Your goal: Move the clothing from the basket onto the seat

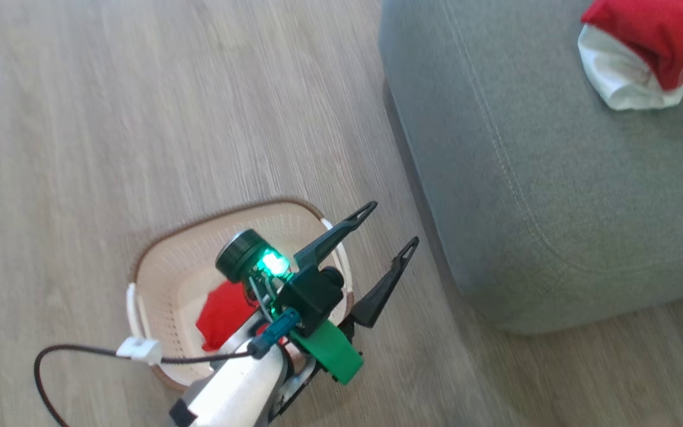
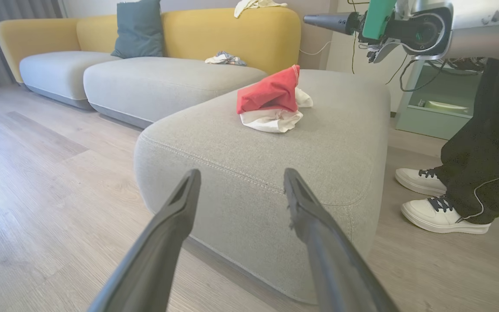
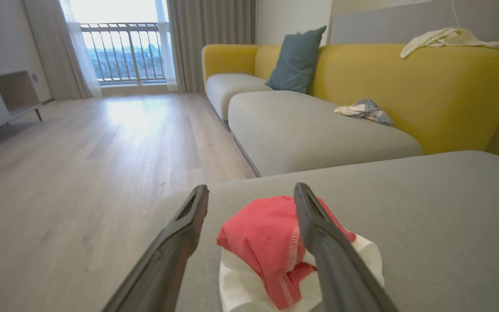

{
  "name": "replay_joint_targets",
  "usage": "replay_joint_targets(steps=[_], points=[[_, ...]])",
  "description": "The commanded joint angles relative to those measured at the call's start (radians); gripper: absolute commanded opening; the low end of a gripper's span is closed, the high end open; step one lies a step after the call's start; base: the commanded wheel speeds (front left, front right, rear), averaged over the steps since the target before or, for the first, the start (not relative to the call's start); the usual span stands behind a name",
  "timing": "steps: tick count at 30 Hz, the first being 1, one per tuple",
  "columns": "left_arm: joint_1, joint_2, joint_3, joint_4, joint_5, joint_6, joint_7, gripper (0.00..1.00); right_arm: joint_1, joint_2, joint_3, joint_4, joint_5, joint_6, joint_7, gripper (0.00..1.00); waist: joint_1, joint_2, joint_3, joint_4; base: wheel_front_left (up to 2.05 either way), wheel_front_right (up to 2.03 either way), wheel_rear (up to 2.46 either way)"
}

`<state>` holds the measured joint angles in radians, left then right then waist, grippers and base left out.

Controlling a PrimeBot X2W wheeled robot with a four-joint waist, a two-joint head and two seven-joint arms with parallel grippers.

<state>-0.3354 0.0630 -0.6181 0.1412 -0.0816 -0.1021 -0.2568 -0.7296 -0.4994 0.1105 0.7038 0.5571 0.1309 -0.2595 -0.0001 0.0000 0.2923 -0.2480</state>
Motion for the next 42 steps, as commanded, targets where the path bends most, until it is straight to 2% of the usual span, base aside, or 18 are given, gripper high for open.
replay_joint_targets(steps=[1, 7, 13, 18, 26, 34, 37, 42], points=[[0.009, -0.012, 0.042, -0.048, -0.006, 0.008, -0.005, 1.00, 0.069, -0.027, -0.010, -0.117, 0.028, 0.000, -0.002, 1.00, 0.0001, 0.0000, -0.065, 0.027, 0.00, 0.00, 0.00], [0.058, -0.013, 0.094, -0.077, -0.042, 0.029, -0.005, 1.00, 0.215, 0.003, -0.047, -0.362, 0.050, 0.000, -0.002, 1.00, 0.0001, 0.0000, -0.131, 0.085, 0.00, 0.00, 0.00], [0.095, -0.013, 0.158, -0.092, -0.057, 0.048, -0.005, 1.00, 0.324, 0.052, -0.058, -0.541, 0.045, 0.000, -0.002, 1.00, 0.0001, 0.0000, -0.181, 0.156, 0.00, 0.00, 0.00], [0.139, -0.013, 0.253, -0.106, -0.123, 0.100, -0.005, 1.00, 0.406, 0.107, -0.051, -0.631, 0.041, 0.000, -0.002, 1.00, 0.0001, 0.0000, -0.233, 0.211, 0.00, 0.00, 0.00], [0.197, -0.013, 0.341, -0.140, -0.124, 0.177, -0.005, 1.00, 0.542, 0.187, -0.035, -0.673, 0.002, 0.000, -0.002, 1.00, 0.0001, 0.0000, -0.277, 0.275, 0.00, 0.00, 0.00], [0.240, -0.013, 0.398, -0.113, -0.153, 0.247, -0.005, 1.00, 0.620, 0.267, -0.030, -0.622, -0.018, 0.000, -0.002, 1.00, 0.0001, 0.0000, -0.285, 0.300, 0.00, 0.00, 0.00], [0.248, -0.013, 0.403, -0.104, -0.148, 0.262, -0.005, 1.00, 0.630, 0.276, -0.028, -0.609, -0.056, 0.000, -0.002, 1.00, 0.0001, 0.0000, -0.285, 0.301, 0.00, 0.00, 0.00], [0.264, -0.013, 0.392, -0.076, -0.135, 0.261, -0.005, 1.00, 0.650, 0.312, -0.066, -0.586, -0.075, 0.000, -0.002, 1.00, 0.0001, 0.0000, -0.288, 0.304, 0.00, 0.00, 0.00]])
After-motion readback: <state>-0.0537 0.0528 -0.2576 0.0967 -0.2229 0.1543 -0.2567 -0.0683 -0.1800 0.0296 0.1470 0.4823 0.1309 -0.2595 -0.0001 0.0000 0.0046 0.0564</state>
